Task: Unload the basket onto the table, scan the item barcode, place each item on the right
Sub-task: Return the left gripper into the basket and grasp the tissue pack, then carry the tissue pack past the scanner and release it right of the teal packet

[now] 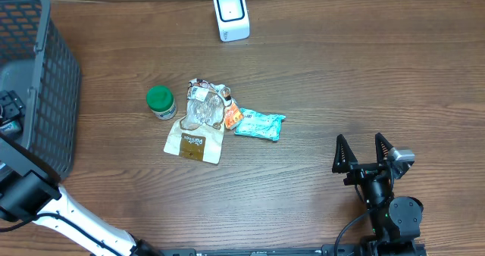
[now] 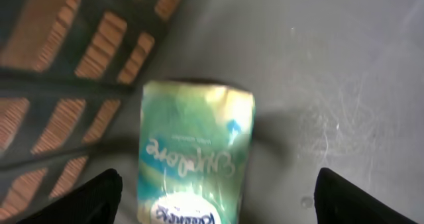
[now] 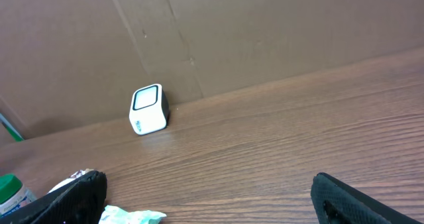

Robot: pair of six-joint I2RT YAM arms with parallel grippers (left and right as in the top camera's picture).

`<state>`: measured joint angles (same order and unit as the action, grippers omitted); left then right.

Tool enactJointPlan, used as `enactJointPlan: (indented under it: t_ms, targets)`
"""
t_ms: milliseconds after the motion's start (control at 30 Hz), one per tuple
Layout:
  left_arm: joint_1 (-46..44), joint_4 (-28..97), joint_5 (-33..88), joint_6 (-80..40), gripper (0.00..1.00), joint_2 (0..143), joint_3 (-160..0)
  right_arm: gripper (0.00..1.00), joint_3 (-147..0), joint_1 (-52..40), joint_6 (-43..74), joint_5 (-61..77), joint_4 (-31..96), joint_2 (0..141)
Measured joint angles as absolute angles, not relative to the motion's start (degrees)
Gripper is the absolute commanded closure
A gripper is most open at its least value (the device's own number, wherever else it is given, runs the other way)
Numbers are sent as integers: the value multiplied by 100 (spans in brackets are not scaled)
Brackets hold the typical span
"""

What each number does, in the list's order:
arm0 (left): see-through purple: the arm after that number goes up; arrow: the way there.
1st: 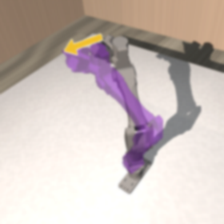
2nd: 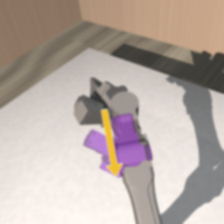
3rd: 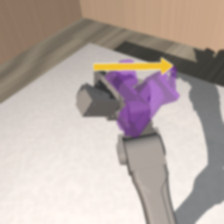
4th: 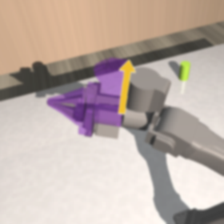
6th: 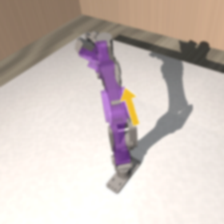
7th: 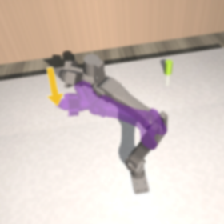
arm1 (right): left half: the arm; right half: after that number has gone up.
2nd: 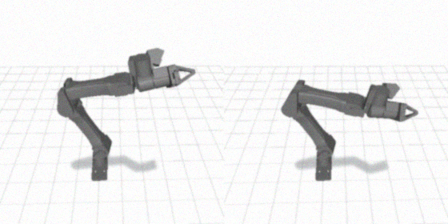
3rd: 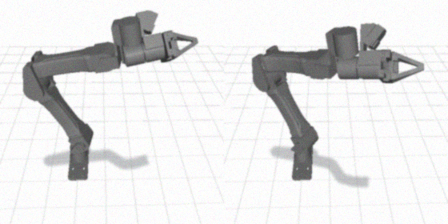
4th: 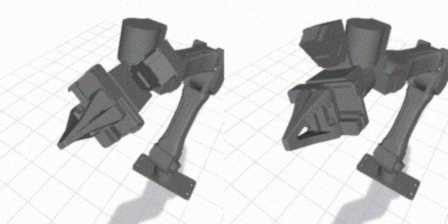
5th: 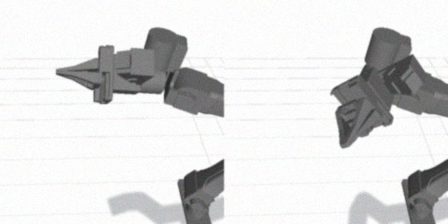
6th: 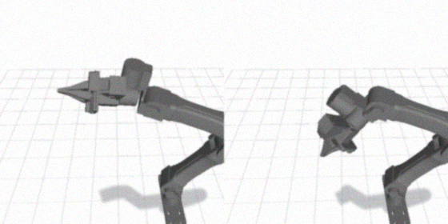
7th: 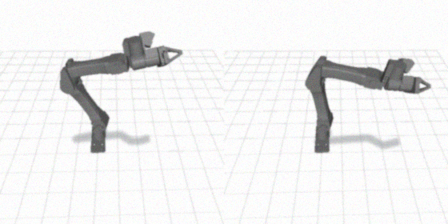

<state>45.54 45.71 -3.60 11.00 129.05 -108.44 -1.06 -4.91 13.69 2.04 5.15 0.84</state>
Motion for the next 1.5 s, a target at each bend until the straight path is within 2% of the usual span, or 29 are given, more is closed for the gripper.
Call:
enactJointPlan:
  t_ms: [167,400,467,500,567,600,800,1033,1233,1500]
  targets:
    - [4554,4480,-360,1162,30,12921,-10844,0,-106,-491,1372,207,517,84]
    - [4554,4434,-318,1243,47,13218,-10849,0,-106,-491,1369,204,513,84]
    - [4554,4431,-294,1234,58,13220,-10851,0,-106,-491,1372,204,515,84]
    - [4554,4429,-298,1247,66,13220,-10851,0,-106,-491,1369,204,513,84]
    - [4554,4434,-294,1247,91,13225,-10849,0,-106,-491,1369,207,515,84]
    - [4554,4436,-298,1253,96,13225,-10849,0,-106,-491,1369,207,513,84]
    - [4552,4523,-305,1125,96,13225,-10879,0,-106,-493,1372,209,515,84]
    - [4547,4803,176,268,96,13074,-10879,0,-106,-491,1369,204,515,84]
    - [4501,4550,1605,-602,96,12186,-10877,0,-106,-491,1369,207,515,84]
    - [4064,4108,3835,-1413,96,9835,-10934,0,-106,-491,1369,207,513,84]
